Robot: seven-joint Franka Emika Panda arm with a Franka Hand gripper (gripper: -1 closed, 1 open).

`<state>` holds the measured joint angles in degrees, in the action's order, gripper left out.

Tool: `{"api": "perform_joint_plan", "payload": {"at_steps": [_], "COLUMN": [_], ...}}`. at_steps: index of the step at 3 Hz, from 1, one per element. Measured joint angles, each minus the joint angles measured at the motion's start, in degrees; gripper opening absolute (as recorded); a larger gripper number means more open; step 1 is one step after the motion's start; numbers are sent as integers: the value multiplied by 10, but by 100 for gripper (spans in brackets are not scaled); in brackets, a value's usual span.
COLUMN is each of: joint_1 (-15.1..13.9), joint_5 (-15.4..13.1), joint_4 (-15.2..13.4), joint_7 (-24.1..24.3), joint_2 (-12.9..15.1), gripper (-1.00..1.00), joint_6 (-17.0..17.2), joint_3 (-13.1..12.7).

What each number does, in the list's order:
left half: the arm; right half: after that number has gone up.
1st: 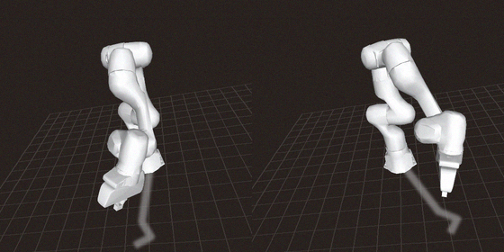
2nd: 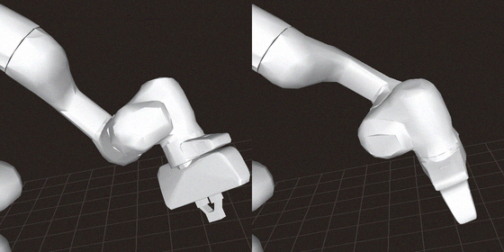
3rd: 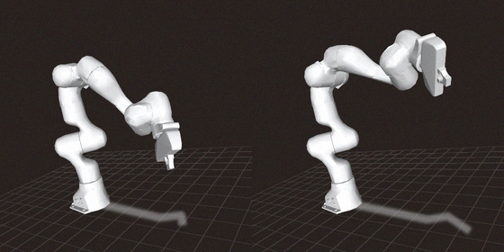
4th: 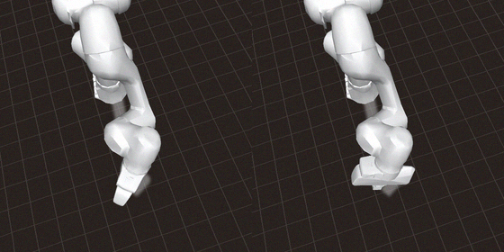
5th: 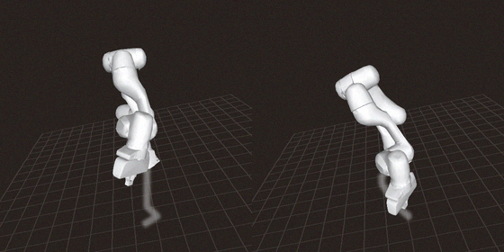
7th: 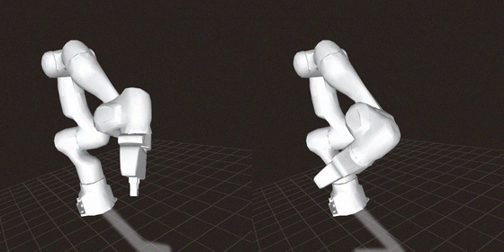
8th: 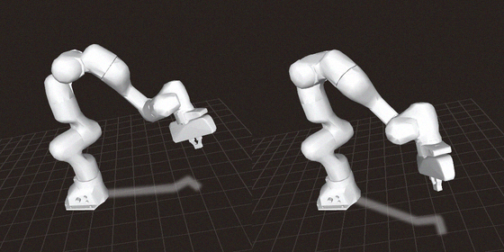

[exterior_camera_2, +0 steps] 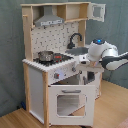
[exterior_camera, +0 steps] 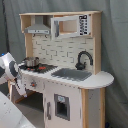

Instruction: Play with the kitchen

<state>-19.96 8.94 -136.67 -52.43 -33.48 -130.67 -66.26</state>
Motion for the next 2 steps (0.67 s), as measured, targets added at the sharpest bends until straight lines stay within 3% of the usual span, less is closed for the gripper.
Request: {"api": "perform_joint_plan", "payload": {"at_steps": [1,2], "joint_1": [2,0], "joint_5": [0,0], "joint_4": [-14,-49], "joint_7": [-7,-24], "joint_2": [50,87], "gripper": [100,100], "joint_6": [-34,-52], "joint_3": [-10,1]}}
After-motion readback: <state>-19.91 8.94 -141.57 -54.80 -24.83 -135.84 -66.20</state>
